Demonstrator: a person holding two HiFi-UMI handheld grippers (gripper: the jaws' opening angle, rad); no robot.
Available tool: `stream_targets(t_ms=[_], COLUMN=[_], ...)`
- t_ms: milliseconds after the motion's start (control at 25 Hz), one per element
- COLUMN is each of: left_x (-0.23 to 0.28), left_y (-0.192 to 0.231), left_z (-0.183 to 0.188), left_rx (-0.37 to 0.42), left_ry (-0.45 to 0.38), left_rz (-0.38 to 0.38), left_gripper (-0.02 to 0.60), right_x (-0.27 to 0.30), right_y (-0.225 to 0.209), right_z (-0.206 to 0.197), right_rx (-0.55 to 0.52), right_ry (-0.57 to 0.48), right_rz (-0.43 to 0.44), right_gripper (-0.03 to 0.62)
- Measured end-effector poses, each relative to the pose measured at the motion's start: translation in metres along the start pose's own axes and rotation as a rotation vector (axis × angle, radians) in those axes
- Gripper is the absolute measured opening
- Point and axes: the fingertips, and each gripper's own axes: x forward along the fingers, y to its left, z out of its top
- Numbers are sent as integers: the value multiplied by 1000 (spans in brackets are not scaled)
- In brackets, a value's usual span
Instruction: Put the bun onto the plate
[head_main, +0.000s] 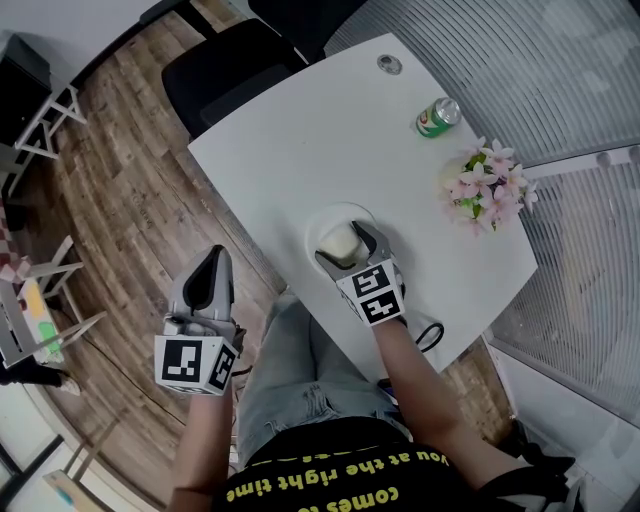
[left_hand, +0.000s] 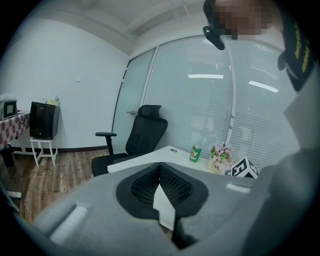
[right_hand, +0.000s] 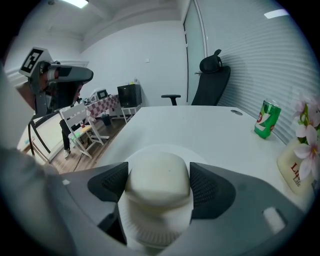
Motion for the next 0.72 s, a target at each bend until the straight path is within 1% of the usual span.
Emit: stream_targets(t_ms=[120, 360, 560, 720], left_x=[-1, -2, -3, -3], left_y=[1, 2, 2, 1], left_z=[0, 1, 1, 3], left_rx=[-3, -8, -9, -9], left_ry=[0, -5, -9, -11], left_rz=[1, 1, 3, 2], left_gripper=[0, 0, 0, 0], right_x=[1, 3, 0, -5], right_y=[3, 3, 5, 7], right_z=[0, -3, 1, 6], right_rx=[-22, -18, -51, -51], right_ry=[33, 78, 80, 61], right_rz=[-1, 5, 12, 20], right_gripper=[394, 397, 393, 388])
